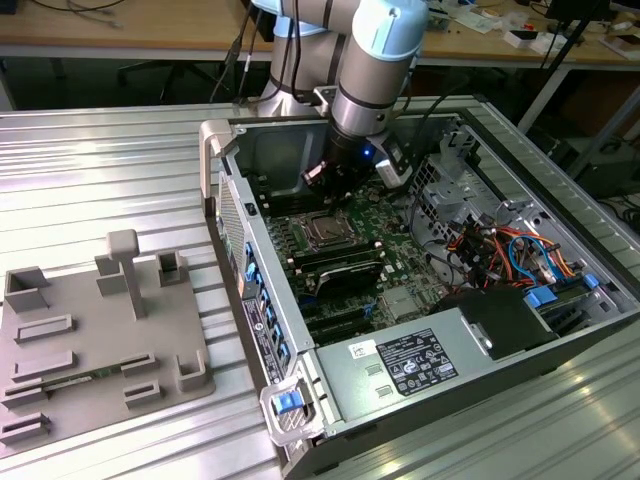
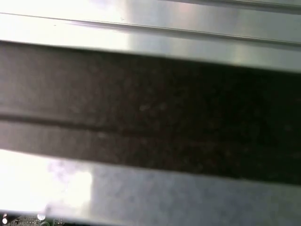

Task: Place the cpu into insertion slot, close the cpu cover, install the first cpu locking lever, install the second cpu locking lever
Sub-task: 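Install the first cpu locking lever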

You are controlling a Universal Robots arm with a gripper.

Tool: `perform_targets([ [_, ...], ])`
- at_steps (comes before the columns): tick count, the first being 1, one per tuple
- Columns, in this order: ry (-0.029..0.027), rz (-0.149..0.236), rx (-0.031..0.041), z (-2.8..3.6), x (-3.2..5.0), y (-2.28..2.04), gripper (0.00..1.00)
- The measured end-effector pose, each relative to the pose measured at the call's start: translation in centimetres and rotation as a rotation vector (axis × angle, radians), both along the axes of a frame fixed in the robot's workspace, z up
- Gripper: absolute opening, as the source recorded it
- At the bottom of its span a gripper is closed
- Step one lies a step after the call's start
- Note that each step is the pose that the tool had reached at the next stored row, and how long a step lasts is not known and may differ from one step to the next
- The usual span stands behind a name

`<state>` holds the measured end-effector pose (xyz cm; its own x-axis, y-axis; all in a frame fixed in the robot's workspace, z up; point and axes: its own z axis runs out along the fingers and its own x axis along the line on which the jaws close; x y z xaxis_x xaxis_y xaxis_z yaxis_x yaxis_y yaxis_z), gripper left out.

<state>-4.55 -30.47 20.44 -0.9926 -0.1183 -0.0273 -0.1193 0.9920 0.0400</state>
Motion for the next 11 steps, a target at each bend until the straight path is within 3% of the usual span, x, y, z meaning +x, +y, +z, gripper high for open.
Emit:
perform_targets([
  [11,-0.0002,0.0,-0.0038,-0.34,-0.01,0.08,0.11],
])
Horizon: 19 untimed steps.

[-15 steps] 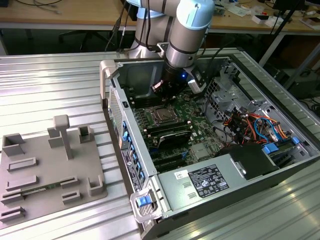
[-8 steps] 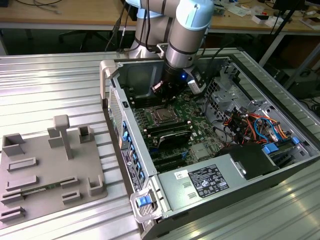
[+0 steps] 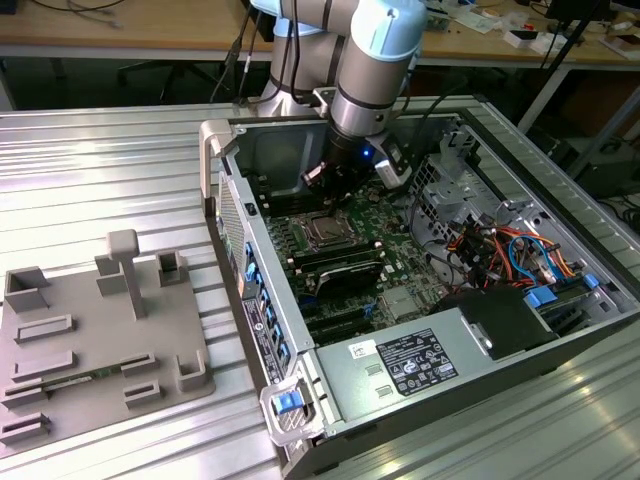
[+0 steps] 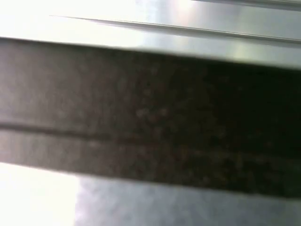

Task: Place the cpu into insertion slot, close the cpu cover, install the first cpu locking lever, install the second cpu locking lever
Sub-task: 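Install the first cpu locking lever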

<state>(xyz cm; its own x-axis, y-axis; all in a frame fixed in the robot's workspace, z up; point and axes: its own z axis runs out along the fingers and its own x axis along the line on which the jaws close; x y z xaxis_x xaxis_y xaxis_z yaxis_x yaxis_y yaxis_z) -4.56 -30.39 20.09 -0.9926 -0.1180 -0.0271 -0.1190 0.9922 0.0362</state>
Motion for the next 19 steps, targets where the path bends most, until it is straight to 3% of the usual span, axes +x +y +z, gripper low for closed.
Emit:
perform_targets([
  [4,-0.0004,0.0,0.0016,-0.06,0.02,0.31,0.11],
  [8,-0.0001,0.0,0.0008,-0.02,0.02,0.35,0.11],
  [19,-0.0002,0.0,0.0008,1.48,0.01,0.35,0.11],
])
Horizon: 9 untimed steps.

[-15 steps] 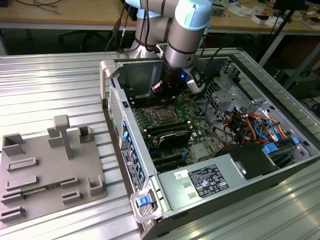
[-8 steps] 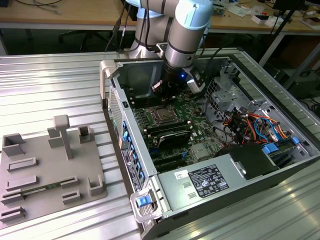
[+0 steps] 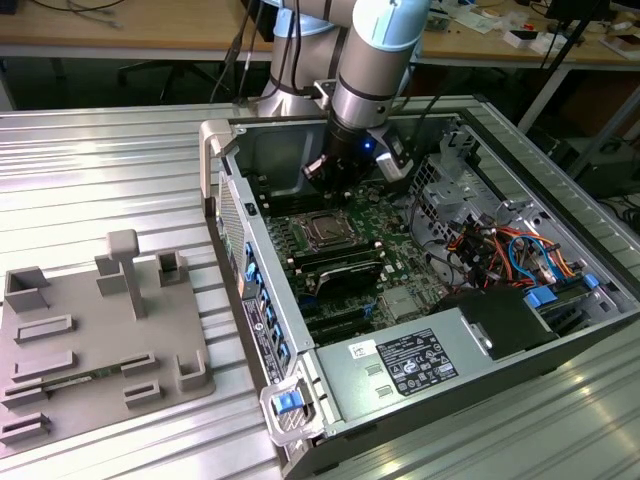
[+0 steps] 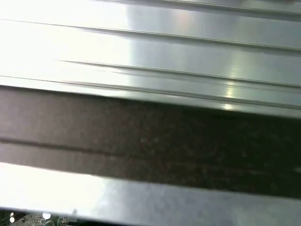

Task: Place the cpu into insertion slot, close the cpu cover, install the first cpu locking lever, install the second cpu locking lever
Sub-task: 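Install the first cpu locking lever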

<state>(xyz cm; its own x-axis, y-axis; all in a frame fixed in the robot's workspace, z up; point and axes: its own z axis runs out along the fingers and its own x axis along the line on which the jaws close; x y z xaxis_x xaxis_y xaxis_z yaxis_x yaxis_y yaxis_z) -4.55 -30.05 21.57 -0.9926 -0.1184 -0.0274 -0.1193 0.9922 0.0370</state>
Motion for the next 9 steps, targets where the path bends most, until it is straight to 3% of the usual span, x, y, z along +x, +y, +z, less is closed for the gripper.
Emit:
perform_targets([
  [9,-0.0001,0.0,0.0,0.21,0.0,-0.32,0.11],
])
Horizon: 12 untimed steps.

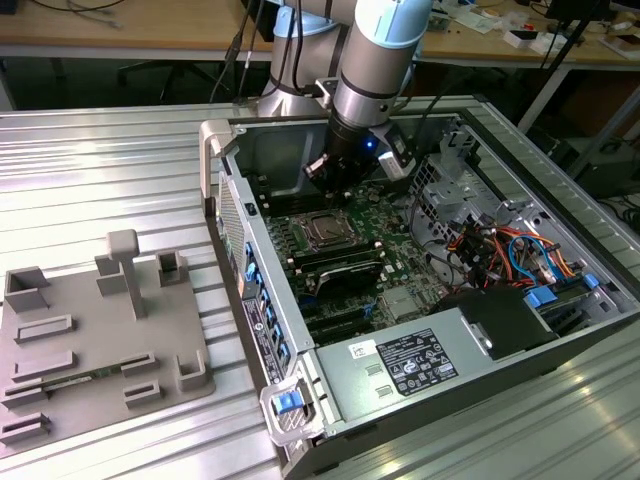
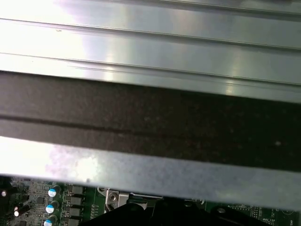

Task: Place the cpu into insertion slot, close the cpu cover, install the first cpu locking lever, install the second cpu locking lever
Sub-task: 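Install the first cpu locking lever, then install the second cpu locking lever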

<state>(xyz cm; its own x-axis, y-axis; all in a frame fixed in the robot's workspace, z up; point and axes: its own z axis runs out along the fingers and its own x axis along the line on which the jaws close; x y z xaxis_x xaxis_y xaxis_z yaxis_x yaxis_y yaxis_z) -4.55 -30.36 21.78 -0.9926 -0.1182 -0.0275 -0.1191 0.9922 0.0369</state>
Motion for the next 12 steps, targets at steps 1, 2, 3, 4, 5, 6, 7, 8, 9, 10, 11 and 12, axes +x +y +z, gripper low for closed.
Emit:
perform_targets([
  [1,0.0,0.0,0.0,0.0,0.0,-0.02,0.11],
  [2,0.0,0.0,0.0001,0.0,0.0,-0.04,0.11],
  [3,0.0,0.0,0.0001,0.0,0.0,-0.04,0.11],
  [4,0.0,0.0,0.0001,0.0,0.0,-0.05,0.11],
  [5,0.0001,0.0,0.0001,0.0,0.0,-0.05,0.11],
  [6,0.0,0.0,0.0002,0.0,0.0,-0.05,0.11],
  [7,0.0,0.0,0.0001,0.0,0.0,-0.05,0.11],
  [8,0.0,0.0,0.0002,0.0,0.0,-0.05,0.11],
  [9,0.0,0.0,0.0001,0.0,0.0,-0.05,0.11],
  [10,0.0001,0.0,0.0001,0.01,0.0,-0.06,0.11],
  [11,0.0,0.0,0.0001,0.0,0.0,-0.06,0.11],
  [12,0.0,0.0,0.0001,0.0,0.0,-0.06,0.11],
])
